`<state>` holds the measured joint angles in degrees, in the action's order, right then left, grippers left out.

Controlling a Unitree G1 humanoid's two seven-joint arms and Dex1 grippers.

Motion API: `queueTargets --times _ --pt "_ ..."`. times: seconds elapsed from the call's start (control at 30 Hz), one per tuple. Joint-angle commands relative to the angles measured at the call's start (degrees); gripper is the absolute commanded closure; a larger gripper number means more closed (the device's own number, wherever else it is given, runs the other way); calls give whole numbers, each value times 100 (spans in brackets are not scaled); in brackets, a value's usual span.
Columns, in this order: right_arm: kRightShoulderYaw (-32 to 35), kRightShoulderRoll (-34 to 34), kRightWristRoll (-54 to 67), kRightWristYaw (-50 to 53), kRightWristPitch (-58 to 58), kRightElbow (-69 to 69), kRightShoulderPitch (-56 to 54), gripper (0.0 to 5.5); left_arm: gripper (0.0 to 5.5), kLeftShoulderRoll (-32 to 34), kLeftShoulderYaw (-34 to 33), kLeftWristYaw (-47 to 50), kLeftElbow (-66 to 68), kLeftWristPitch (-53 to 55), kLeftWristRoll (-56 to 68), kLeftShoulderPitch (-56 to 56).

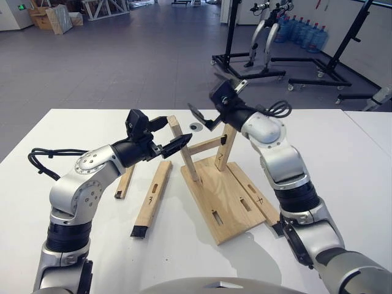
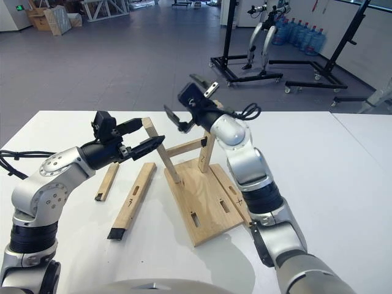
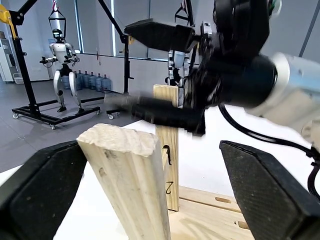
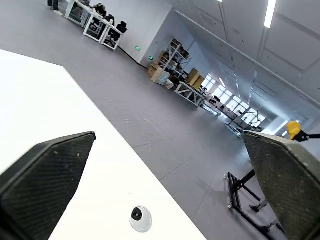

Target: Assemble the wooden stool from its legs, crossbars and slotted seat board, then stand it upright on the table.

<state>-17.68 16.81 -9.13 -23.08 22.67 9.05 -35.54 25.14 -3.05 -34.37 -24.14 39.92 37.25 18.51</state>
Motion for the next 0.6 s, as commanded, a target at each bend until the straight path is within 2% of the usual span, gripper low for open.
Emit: queueTargets --times 0.03,0.17,0.27,0.43,0.6 --pt "-653 517 -879 213 -776 -876 798 10 86 -1 133 -9 67 -108 -134 -9" --pt "-771 673 -1225 422 -1330 -1664 1074 10 86 5 204 -12 83 -191 -223 -47" --pt "-337 354 -707 362 -1218 -1513 963 10 86 -5 240 -21 108 -222 -282 -28" --pt "587 -125 303 119 -271 -579 -4 10 86 45 58 78 220 -249 -283 0" --pt "1145 -290 856 88 691 69 -733 10 86 -45 -717 619 274 221 318 237"
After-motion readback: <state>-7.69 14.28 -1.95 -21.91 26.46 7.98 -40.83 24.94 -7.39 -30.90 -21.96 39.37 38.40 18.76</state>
